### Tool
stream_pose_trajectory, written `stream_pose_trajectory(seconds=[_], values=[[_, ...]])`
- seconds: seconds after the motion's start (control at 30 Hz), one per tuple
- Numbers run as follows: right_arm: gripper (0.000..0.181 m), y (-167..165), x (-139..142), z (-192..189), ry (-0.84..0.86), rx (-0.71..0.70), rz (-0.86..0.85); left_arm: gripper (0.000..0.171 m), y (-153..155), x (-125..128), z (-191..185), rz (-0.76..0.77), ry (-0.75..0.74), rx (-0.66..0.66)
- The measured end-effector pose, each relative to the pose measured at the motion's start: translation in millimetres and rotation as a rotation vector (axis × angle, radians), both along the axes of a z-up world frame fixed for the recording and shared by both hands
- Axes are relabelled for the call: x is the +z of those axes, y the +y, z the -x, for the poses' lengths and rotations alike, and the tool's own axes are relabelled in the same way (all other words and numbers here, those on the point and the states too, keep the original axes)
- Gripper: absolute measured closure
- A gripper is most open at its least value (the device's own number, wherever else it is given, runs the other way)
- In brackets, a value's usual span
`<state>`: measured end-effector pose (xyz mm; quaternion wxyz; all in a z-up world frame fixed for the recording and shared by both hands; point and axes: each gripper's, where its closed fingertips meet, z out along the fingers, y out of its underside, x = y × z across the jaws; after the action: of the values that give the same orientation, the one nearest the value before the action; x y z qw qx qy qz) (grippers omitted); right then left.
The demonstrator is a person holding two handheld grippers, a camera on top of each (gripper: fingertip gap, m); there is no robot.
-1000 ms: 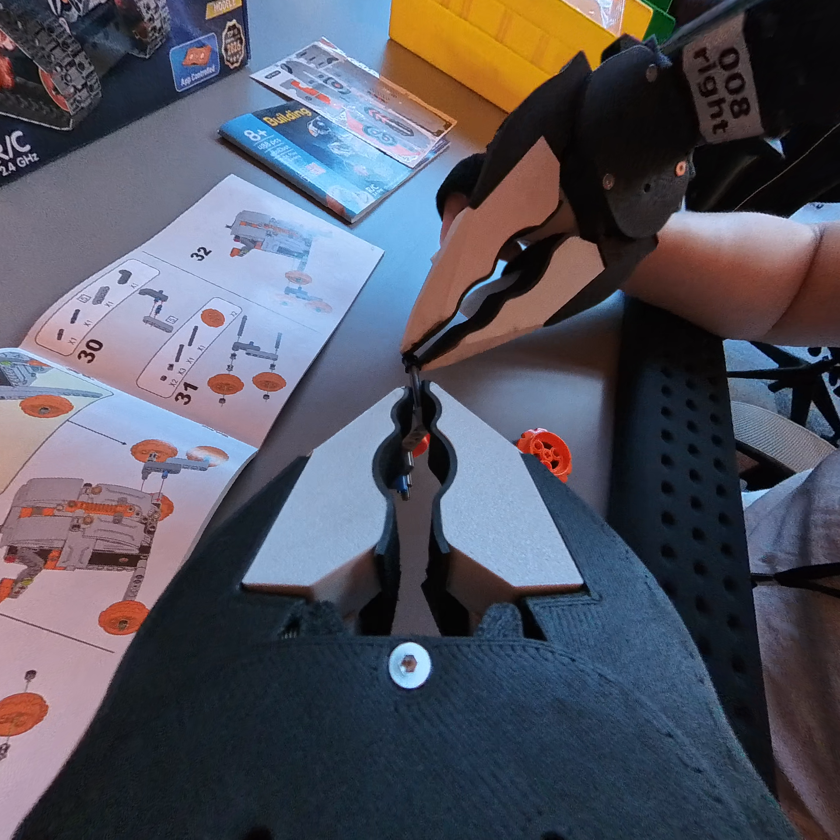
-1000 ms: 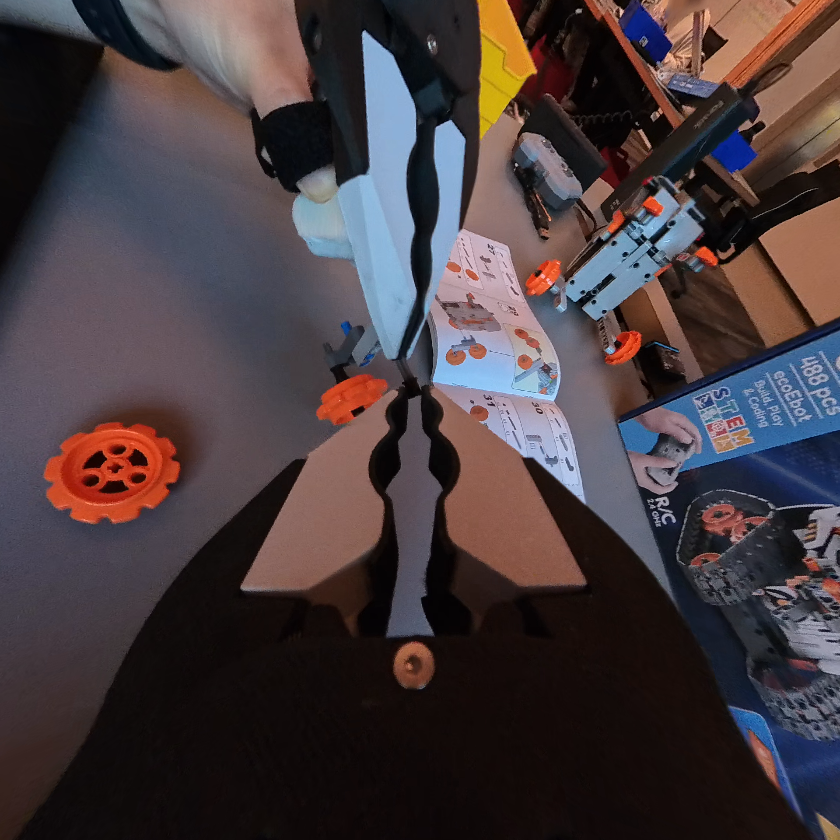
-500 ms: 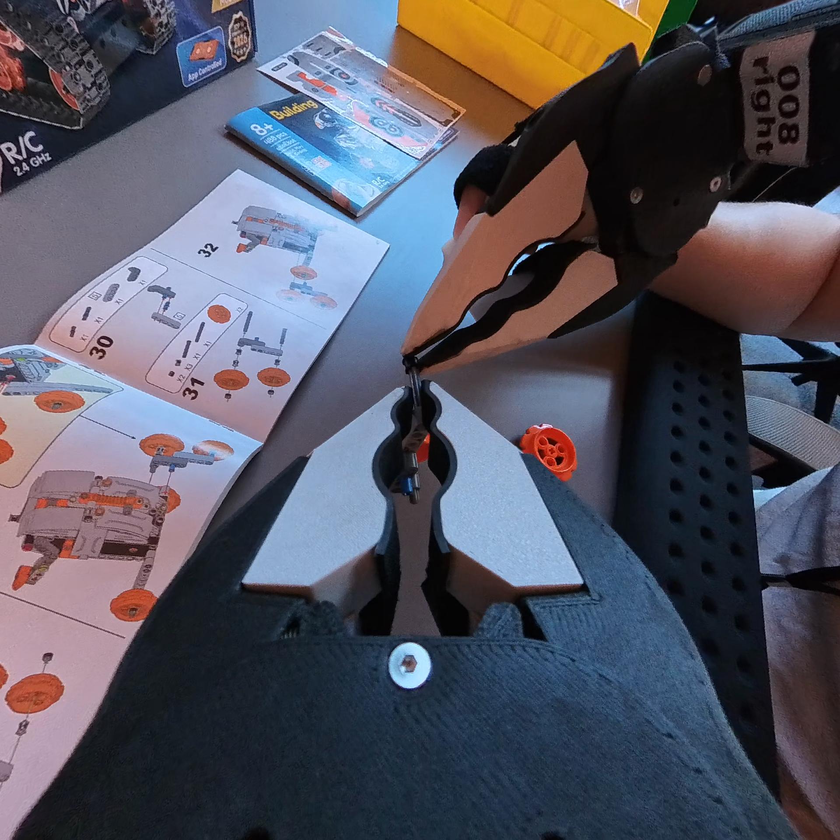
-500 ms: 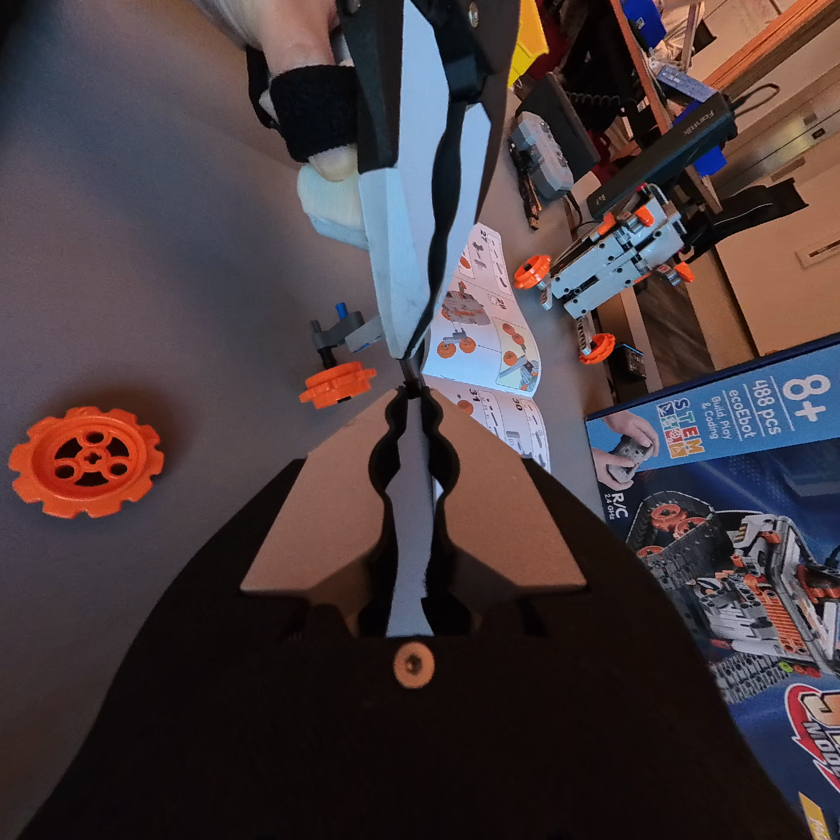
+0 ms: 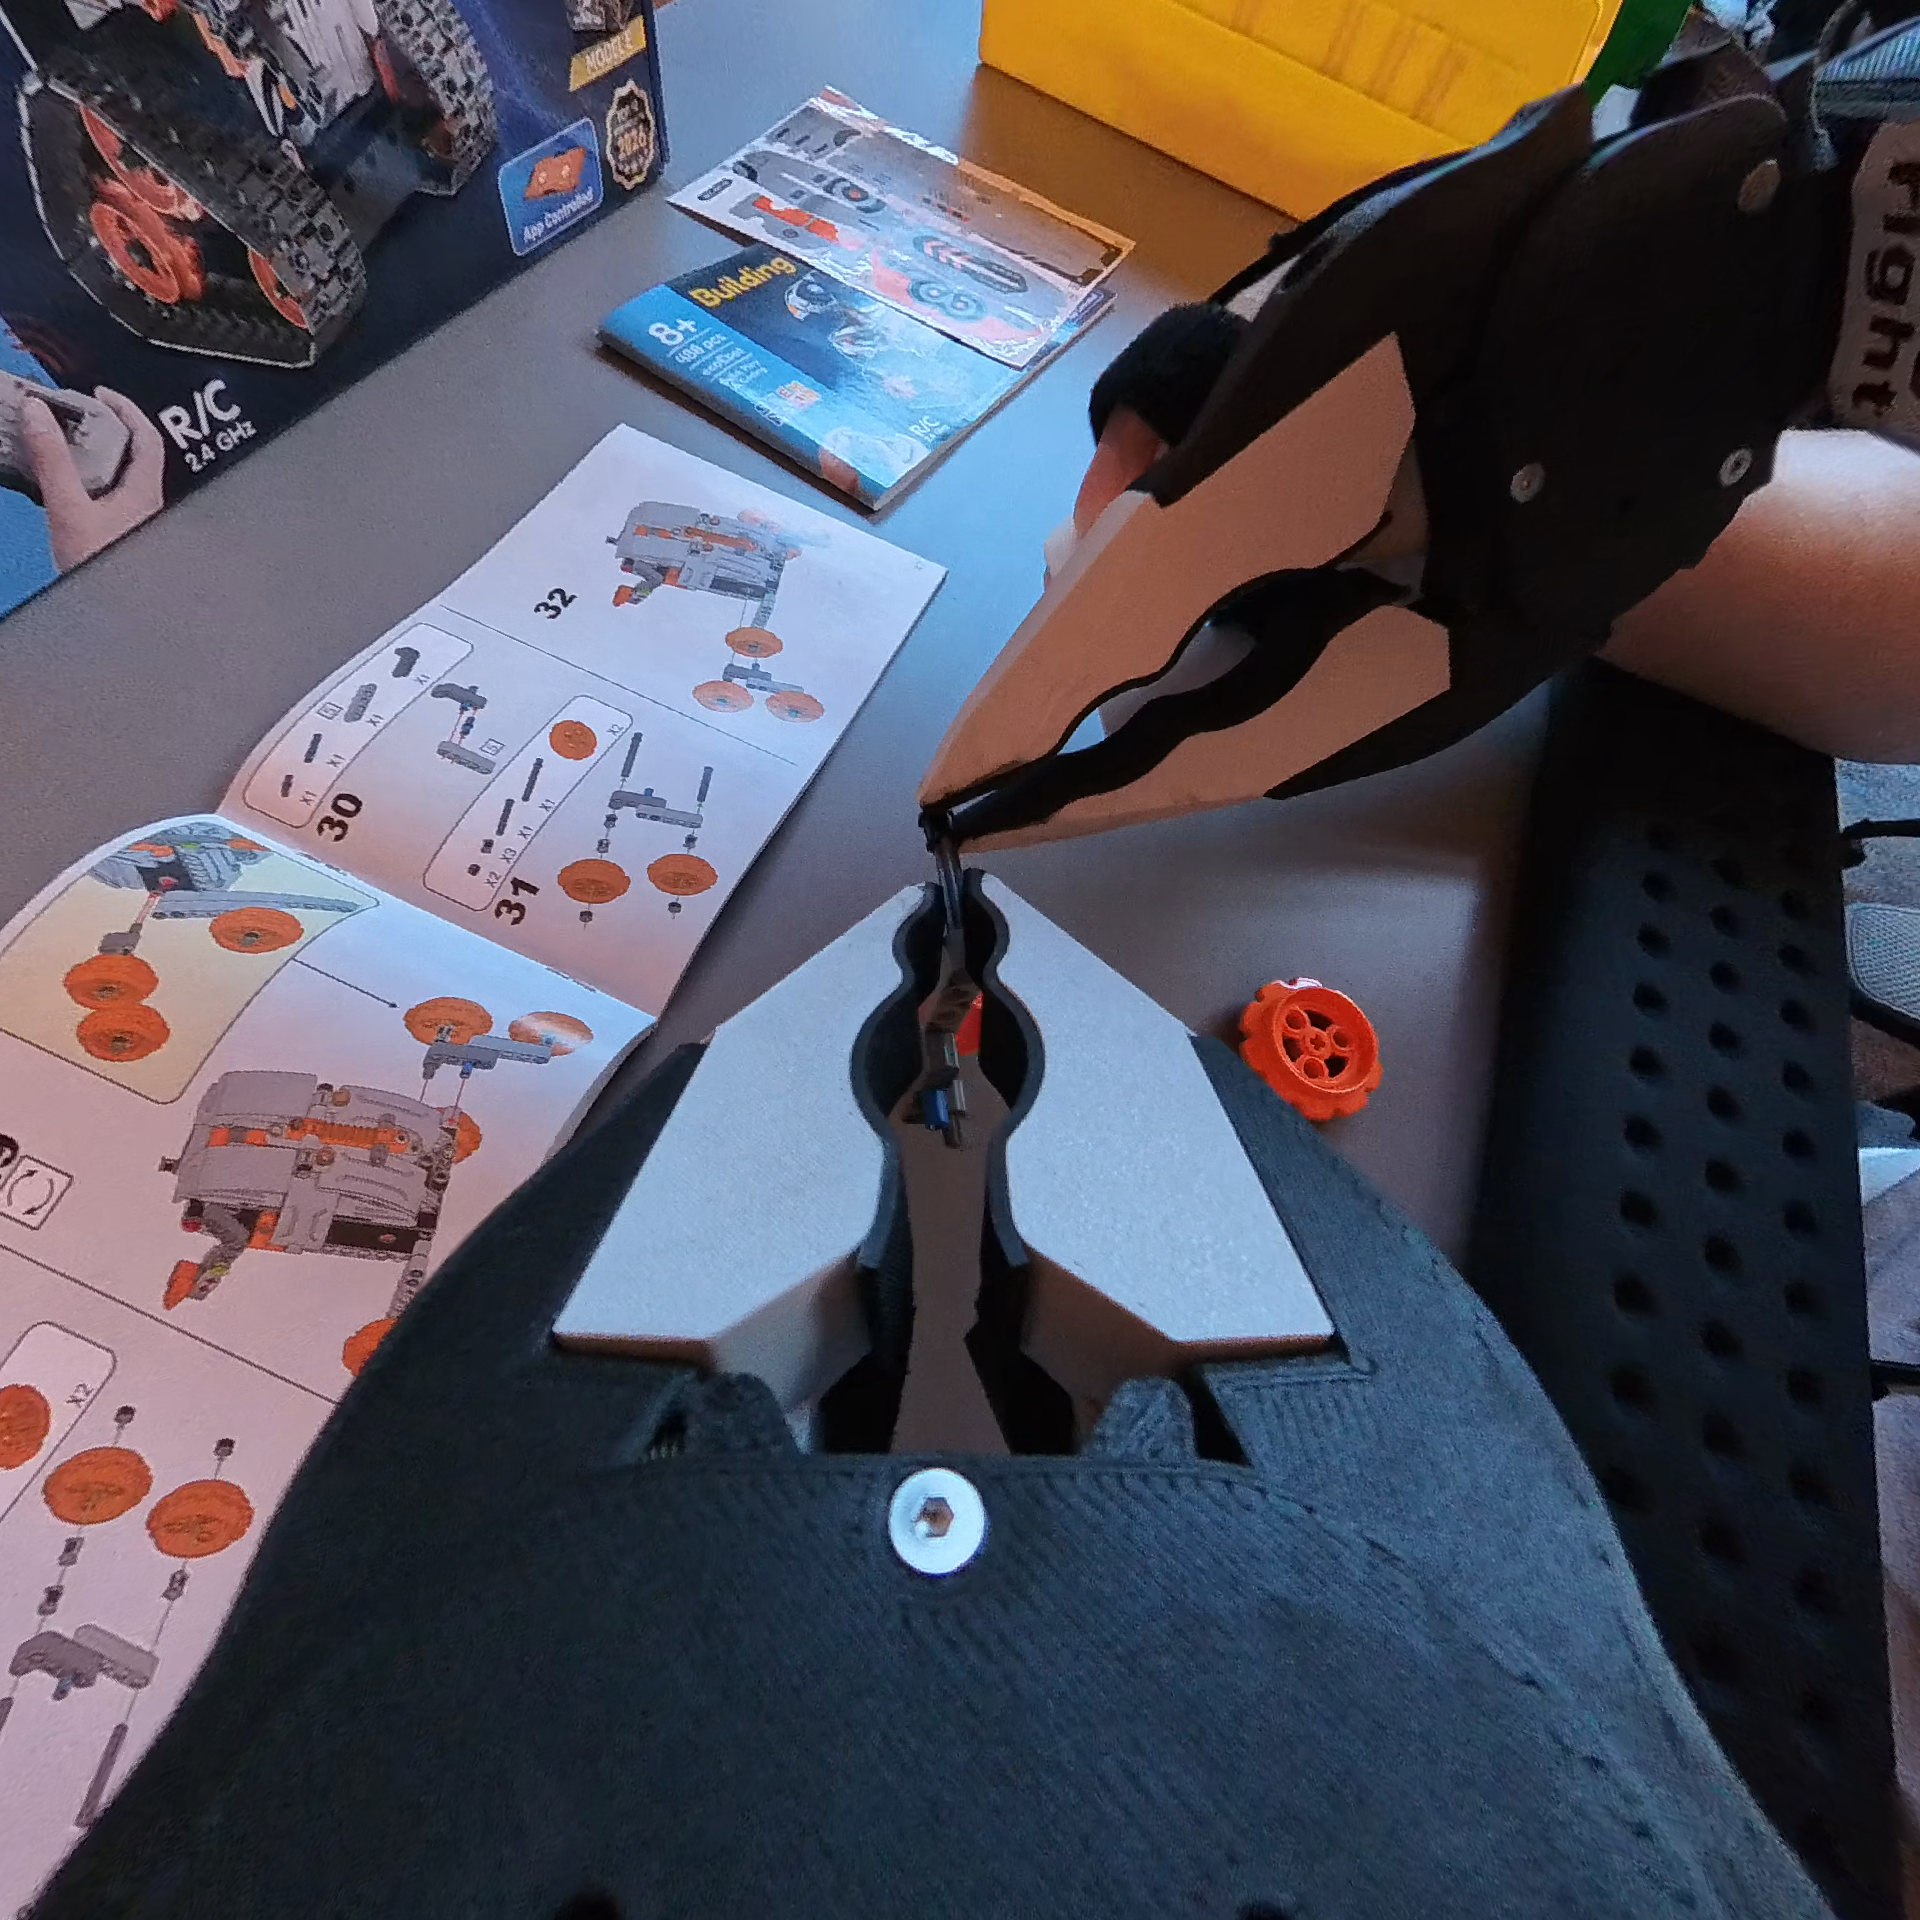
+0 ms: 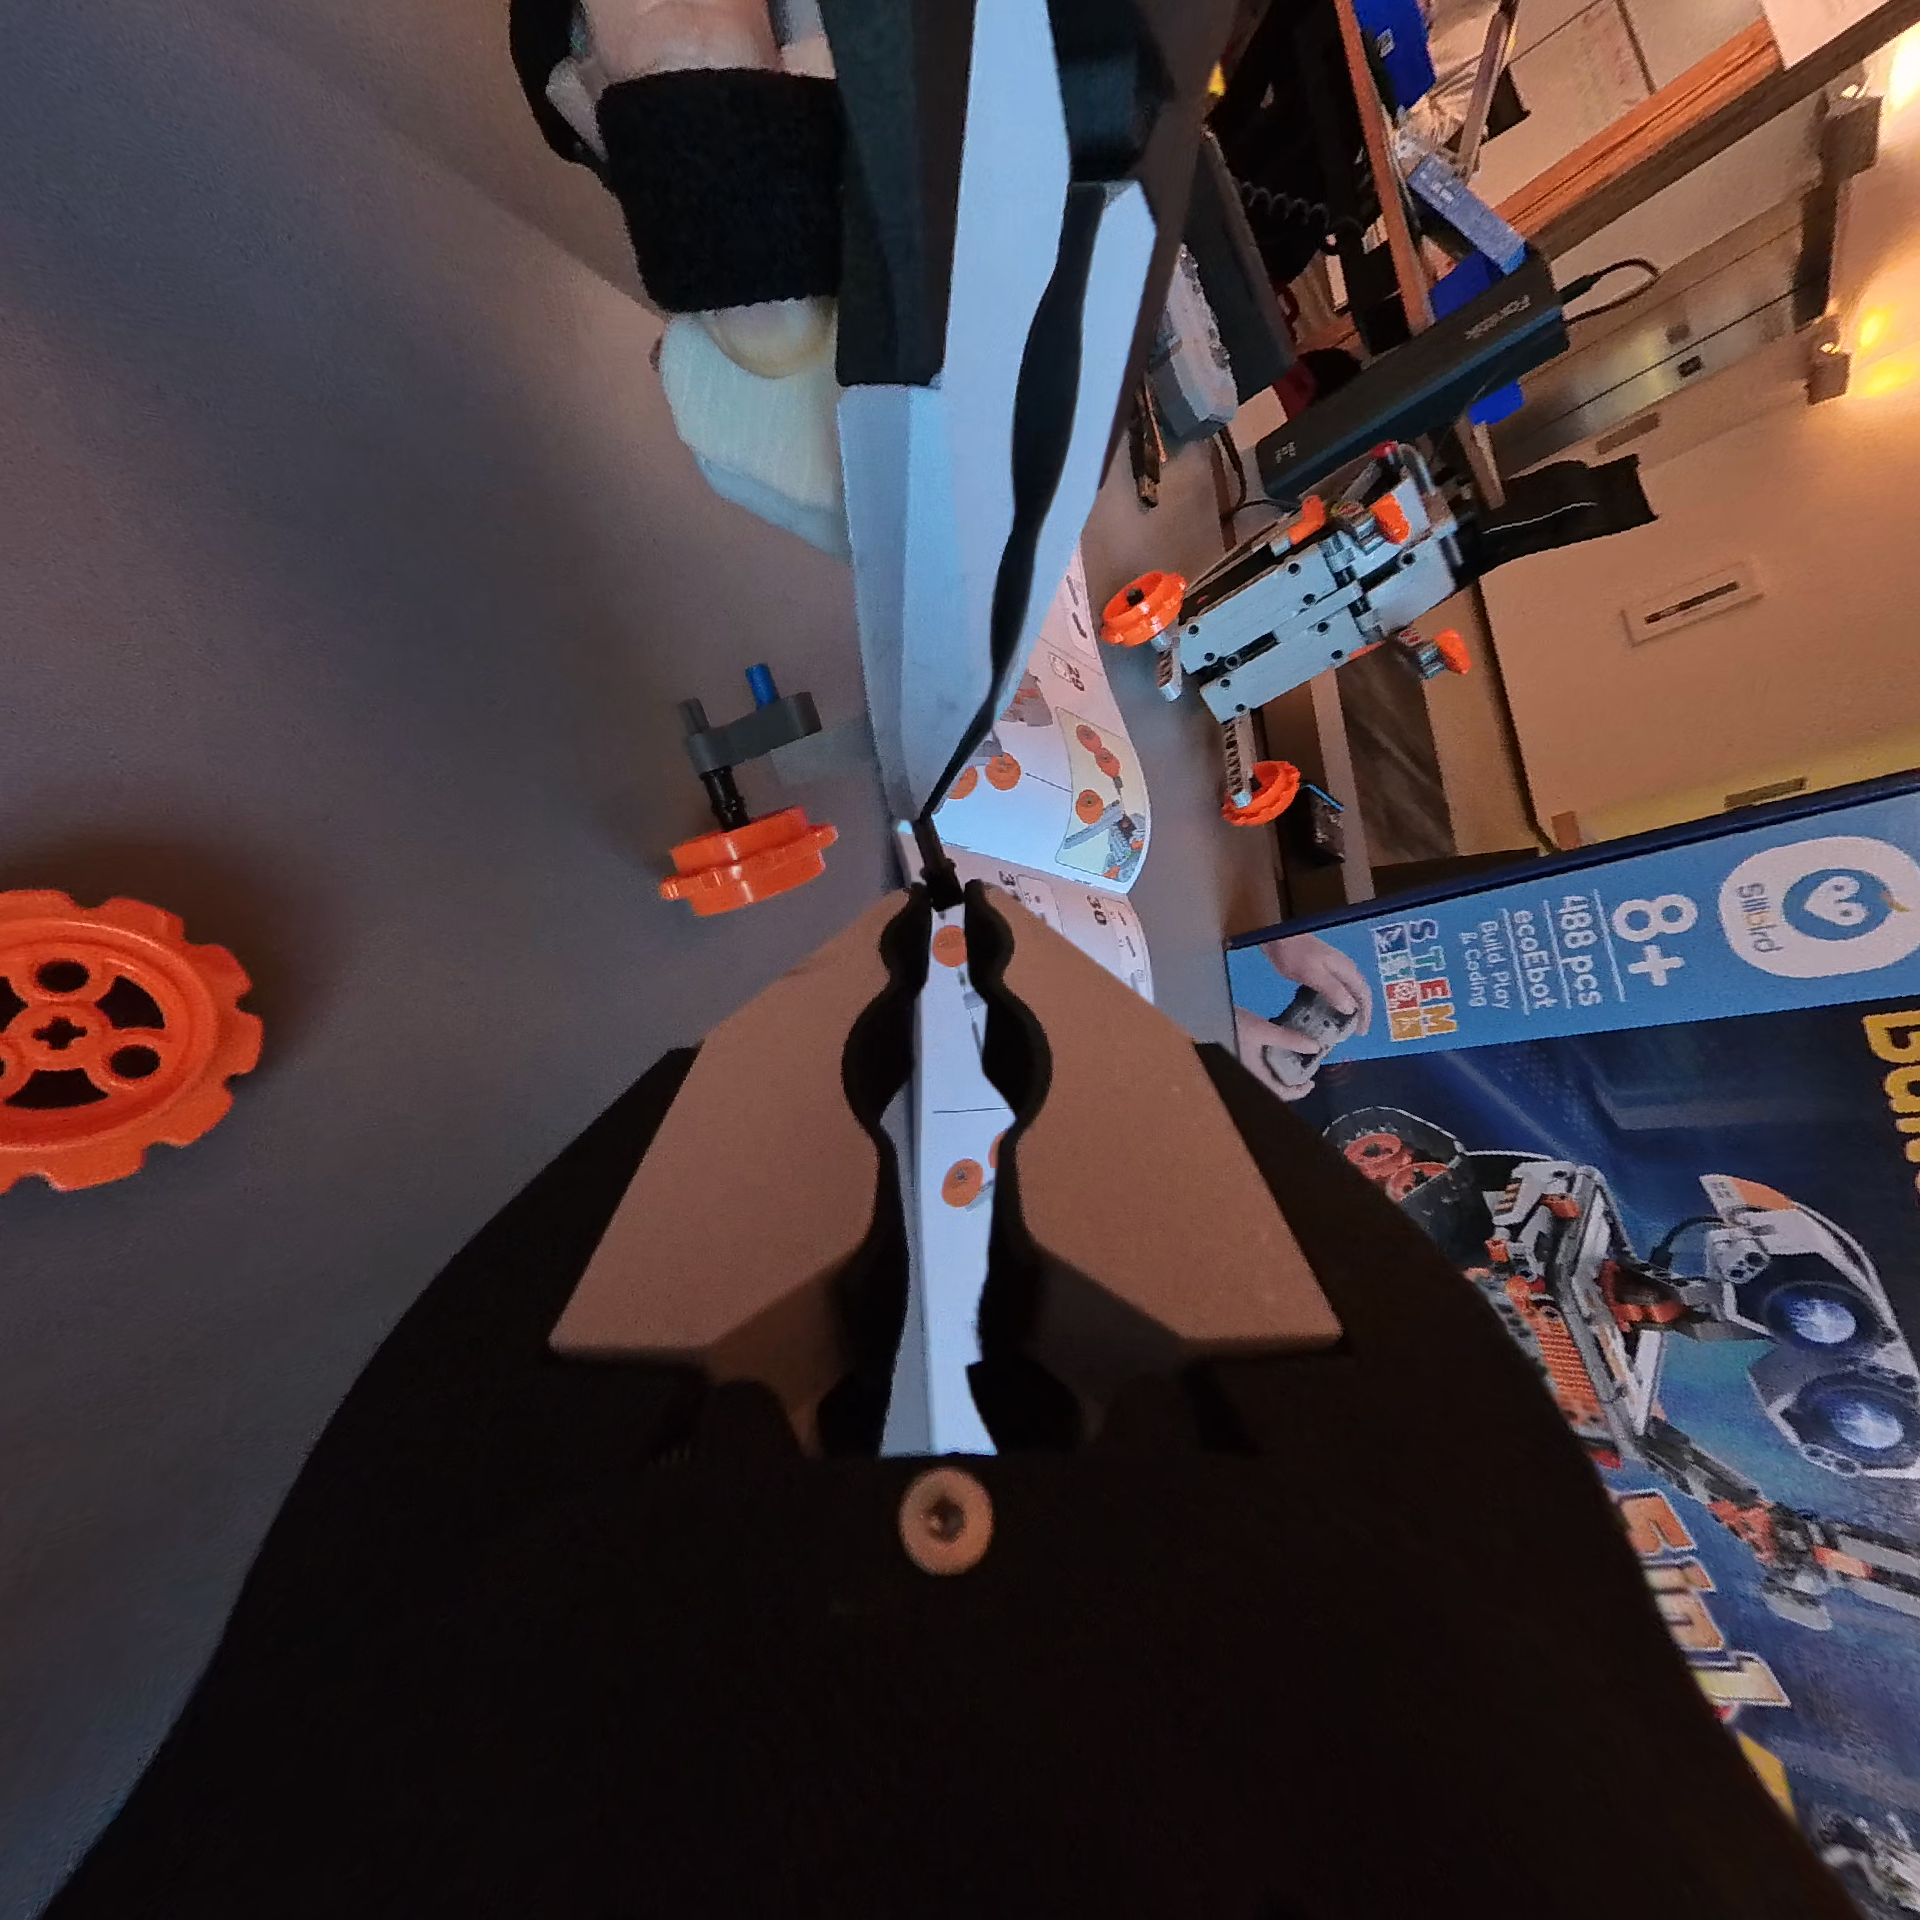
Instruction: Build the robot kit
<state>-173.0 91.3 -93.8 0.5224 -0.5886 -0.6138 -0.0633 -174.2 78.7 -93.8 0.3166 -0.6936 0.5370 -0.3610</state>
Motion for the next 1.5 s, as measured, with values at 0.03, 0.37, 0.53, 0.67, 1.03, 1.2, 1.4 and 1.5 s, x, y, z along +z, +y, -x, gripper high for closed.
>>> stream_pose_trajectory(seconds=[0.03, 0.37, 0.53, 0.67, 1.03, 1.2, 1.4, 1.5], values=[[0.177, -0.1, -0.6, -0.3, -0.008, 0.003, -0.007, 0.171, -0.1, -0.4, -0.2, -0.002, 0.001, -0.001], [0.177, -1.1, -0.1, -0.5, -0.086, 0.009, -0.085, 0.171, -0.8, -1.3, -0.7, -0.004, 0.009, 0.001], [0.177, 1.1, -0.8, -1.0, -0.108, -0.03, -0.078, 0.171, 1.0, -1.4, -1.0, -0.022, 0.025, 0.031], [0.177, 3.5, -0.7, 0.3, -0.138, -0.061, -0.105, 0.171, 3.4, -1.4, 0.1, -0.027, 0.034, 0.054], [0.177, 4.8, 2.5, 1.5, -0.165, -0.099, -0.14, 0.171, 4.8, -0.6, 1.8, -0.026, 0.04, 0.078], [0.177, 5.1, 2.4, 1.0, -0.162, -0.106, -0.136, 0.171, 5.1, 0.1, 1.2, -0.019, 0.031, 0.081], [0.178, 6.1, 2.4, 0.2, -0.182, -0.124, -0.153, 0.171, 6.0, -0.1, 0.5, -0.012, 0.025, 0.091], [0.178, 6.4, 2.1, 0.5, -0.193, -0.129, -0.158, 0.171, 6.2, -0.1, 0.7, -0.008, 0.024, 0.095]])
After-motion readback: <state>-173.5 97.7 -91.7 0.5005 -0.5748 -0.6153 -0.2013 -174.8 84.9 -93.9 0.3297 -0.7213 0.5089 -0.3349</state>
